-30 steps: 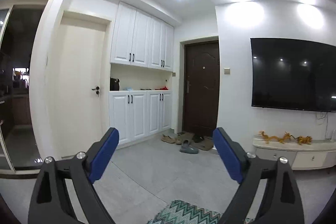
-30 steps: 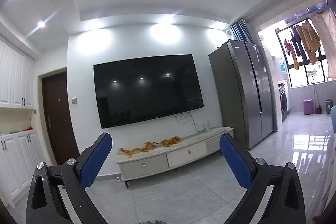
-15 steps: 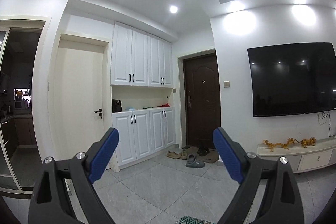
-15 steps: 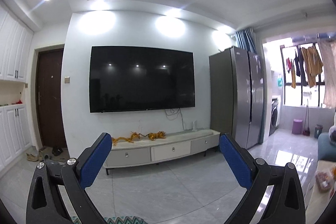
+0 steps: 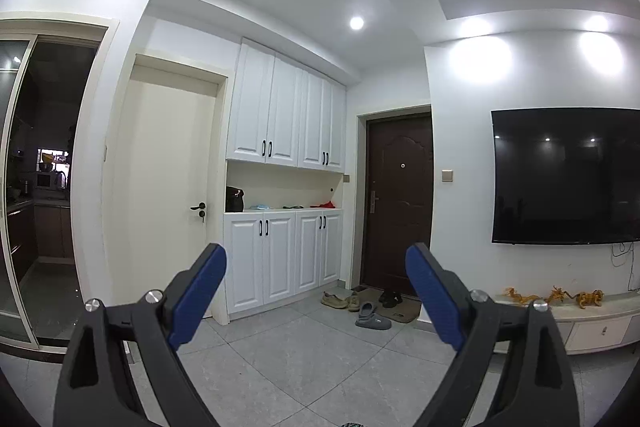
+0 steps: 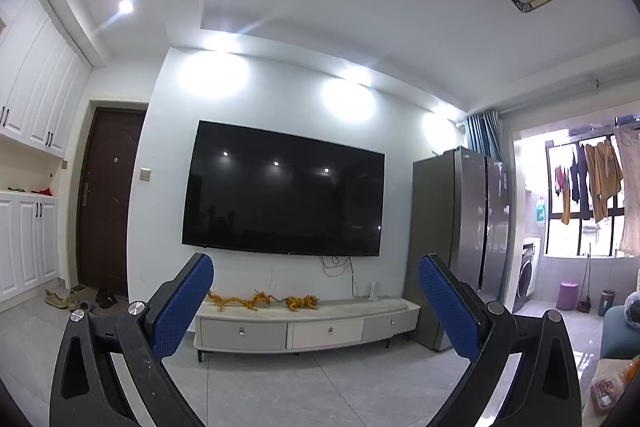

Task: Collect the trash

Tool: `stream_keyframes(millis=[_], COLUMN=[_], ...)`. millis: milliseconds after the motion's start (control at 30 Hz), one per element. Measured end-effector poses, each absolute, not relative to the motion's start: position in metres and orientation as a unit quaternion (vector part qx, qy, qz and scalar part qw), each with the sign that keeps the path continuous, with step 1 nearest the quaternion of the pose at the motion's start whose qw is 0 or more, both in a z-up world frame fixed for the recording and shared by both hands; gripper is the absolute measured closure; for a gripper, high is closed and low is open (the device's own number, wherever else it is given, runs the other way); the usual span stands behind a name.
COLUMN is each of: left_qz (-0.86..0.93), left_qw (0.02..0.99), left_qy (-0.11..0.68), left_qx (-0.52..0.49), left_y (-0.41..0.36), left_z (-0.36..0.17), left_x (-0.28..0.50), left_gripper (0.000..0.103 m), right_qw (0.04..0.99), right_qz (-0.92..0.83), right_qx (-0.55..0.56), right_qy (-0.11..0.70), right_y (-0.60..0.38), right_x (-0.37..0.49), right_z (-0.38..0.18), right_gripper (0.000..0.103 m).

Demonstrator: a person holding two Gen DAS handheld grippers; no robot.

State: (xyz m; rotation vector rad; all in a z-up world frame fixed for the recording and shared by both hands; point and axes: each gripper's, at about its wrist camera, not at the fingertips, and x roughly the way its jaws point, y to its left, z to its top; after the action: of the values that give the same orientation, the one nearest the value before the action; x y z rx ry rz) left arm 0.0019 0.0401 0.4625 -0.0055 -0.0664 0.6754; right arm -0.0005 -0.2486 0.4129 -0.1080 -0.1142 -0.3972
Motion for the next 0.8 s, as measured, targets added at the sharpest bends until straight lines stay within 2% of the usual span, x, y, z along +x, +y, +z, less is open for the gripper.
stream_keyframes(millis=[467, 800], left_qz=[0.349, 0.360], left_qw=[0.936, 0.931], left_qy=[-0.042, -0.036], left_qx=[-0.009, -0.040], left_y=[0.053, 0.074], left_z=[0.460, 0.413], left_x=[0.017, 0.064], left_gripper=[0.012, 0.012], right_qw=[0.976, 0.982], right_qz=[-0.167, -0.129], right_qx=[-0.080, -0.078], right_qy=[-0.116, -0.117], right_y=[-0.212, -0.190], right_x=[-0.013, 0.030], right_z=[0.431, 0.394], right_gripper=[0.000, 0.000])
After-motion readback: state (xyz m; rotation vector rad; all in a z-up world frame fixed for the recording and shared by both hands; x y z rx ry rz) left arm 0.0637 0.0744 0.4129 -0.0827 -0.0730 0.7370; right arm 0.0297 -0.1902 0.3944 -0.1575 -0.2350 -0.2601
